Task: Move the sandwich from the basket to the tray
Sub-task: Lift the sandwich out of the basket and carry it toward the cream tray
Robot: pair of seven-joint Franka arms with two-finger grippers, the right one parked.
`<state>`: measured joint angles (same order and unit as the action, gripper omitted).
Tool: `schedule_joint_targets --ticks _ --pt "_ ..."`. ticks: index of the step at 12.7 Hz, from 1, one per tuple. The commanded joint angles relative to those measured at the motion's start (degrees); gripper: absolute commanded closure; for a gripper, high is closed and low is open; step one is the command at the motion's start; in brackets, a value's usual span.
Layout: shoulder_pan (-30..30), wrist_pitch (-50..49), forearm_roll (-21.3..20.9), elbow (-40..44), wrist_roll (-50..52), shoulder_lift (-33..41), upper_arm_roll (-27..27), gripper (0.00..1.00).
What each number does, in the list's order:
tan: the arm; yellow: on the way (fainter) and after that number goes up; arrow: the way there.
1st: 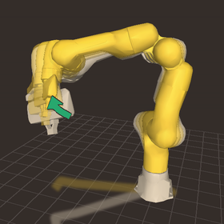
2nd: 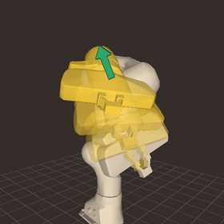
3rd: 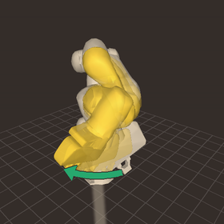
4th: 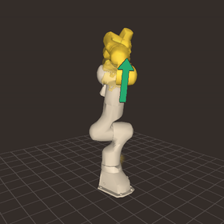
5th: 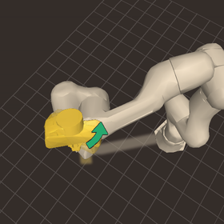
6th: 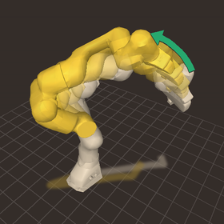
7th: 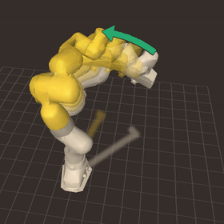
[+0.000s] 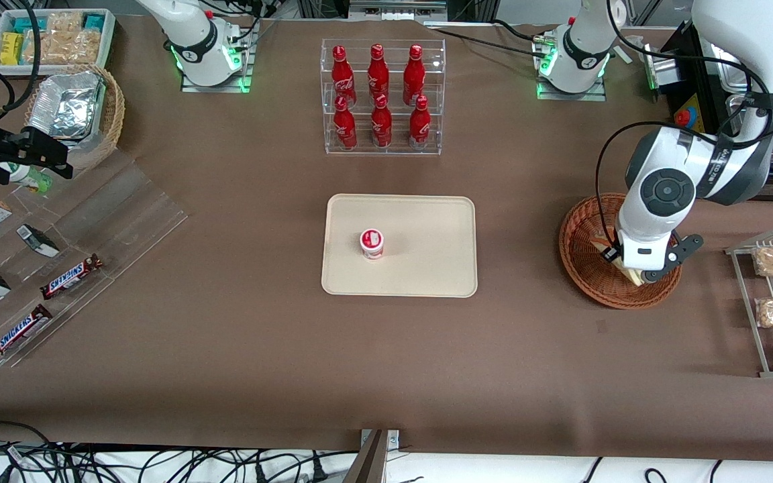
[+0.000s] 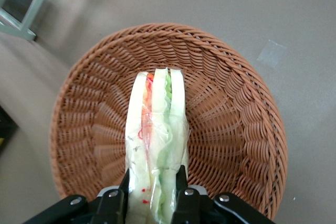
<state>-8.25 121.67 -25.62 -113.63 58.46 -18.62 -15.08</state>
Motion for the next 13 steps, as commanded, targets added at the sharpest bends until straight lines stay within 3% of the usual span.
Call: schedule_joint_targets --ticks 1,3,6,10,13 --pt "-0.10 -10.62 3.54 6.38 -6.32 0.95 -3.71 0.67" --pt "-0.27 -20.38 7.05 13.23 -10.37 0.86 -8.98 0.67" --pt "0.08 -22.97 15.49 18.61 -13.89 0.86 -14.16 0.67" --pt "0.69 -19.04 17.36 19.59 -14.16 -0.10 -21.47 0.67" --pt "6.12 -12.45 16.66 18.63 -13.20 -4.31 -22.19 0.67"
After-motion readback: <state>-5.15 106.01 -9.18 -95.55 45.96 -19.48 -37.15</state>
